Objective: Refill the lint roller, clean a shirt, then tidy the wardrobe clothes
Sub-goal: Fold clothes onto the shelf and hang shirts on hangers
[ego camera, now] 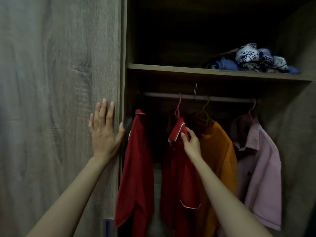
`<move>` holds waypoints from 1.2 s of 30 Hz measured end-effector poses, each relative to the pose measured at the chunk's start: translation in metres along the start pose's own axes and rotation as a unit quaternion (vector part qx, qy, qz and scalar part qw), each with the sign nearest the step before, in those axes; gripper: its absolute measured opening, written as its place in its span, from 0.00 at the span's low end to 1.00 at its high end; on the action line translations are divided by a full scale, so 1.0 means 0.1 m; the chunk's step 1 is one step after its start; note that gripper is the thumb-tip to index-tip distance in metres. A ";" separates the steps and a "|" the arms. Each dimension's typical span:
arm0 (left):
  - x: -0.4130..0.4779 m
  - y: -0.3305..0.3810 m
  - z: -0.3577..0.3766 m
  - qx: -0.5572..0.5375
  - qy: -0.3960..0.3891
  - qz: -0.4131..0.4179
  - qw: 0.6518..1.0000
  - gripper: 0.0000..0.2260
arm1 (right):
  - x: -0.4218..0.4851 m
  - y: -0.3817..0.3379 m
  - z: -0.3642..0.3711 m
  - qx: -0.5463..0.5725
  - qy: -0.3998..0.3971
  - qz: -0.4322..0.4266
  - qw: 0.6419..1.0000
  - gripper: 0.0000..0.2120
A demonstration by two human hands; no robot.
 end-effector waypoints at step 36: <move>-0.84 -0.47 -0.15 -0.046 -0.159 0.139 0.976 0.28 | -2.95 1.12 2.11 -0.245 -0.022 0.124 0.961 0.16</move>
Point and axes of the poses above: each hand's wrist, its own x-axis towards the middle knuckle, its own z-axis out of the palm, y = z × x, the point moved 7 cm from there along x, towards the middle knuckle, and after that the axes turned 2 degrees about z, right-handed, at the moved point
